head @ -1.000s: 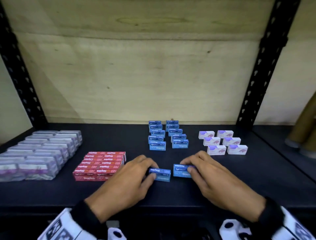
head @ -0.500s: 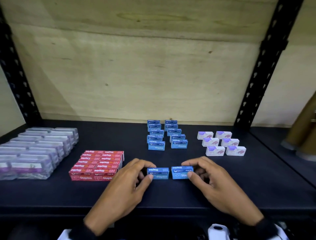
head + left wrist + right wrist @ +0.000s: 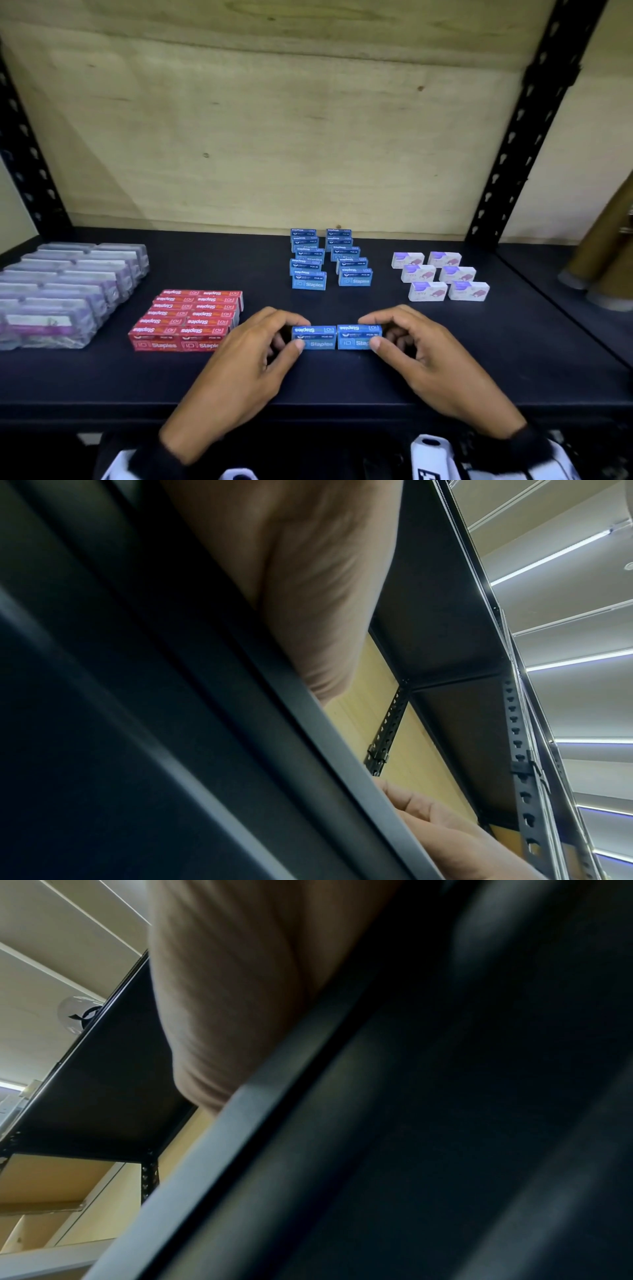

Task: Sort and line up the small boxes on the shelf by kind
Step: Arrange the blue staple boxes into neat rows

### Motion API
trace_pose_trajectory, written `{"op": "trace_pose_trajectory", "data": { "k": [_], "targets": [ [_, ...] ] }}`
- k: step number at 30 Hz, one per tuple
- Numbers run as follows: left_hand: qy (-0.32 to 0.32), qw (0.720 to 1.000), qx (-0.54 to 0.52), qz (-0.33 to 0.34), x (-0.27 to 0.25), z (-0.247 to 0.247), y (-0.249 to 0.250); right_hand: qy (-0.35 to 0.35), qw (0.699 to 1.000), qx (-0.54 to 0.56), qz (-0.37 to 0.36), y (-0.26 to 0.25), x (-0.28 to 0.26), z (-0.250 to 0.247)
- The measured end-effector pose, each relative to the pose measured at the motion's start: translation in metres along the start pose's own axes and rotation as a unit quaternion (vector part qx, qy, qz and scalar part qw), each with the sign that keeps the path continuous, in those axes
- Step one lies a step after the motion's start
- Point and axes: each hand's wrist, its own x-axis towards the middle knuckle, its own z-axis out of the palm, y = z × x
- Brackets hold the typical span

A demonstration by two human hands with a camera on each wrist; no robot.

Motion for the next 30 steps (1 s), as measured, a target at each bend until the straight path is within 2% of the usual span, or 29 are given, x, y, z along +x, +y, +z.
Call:
{"op": "trace_pose_trajectory", "data": {
  "k": [13,18,20,23,26,30],
  "targets": [
    [0.006,1.0,-0.001,-0.014,0.0,0.002,0.0,0.003,1.0,-0.005,0.016,-0.001,0.001,0.001],
    [0.01,0.999,0.003,-0.041,0.001,0.001,0.001,0.062,0.997,0.023,0.031,-0.004,0.002,0.001],
    [-0.003,0.999,0.009,-0.049,0.0,-0.004,0.006,0.065,0.996,0.024,0.049,-0.007,0.002,-0.003],
    [-0.071,0.994,0.069,-0.048,-0.002,-0.021,0.019,0.018,0.998,-0.015,0.059,-0.016,0.0,-0.018],
    [-0.135,0.978,0.158,-0.032,0.007,-0.046,0.035,-0.031,0.996,-0.074,0.046,-0.033,0.001,-0.042],
    [-0.162,0.944,0.287,0.002,0.044,-0.074,0.052,-0.088,0.982,-0.162,0.048,-0.059,0.029,-0.071]
  ]
}}
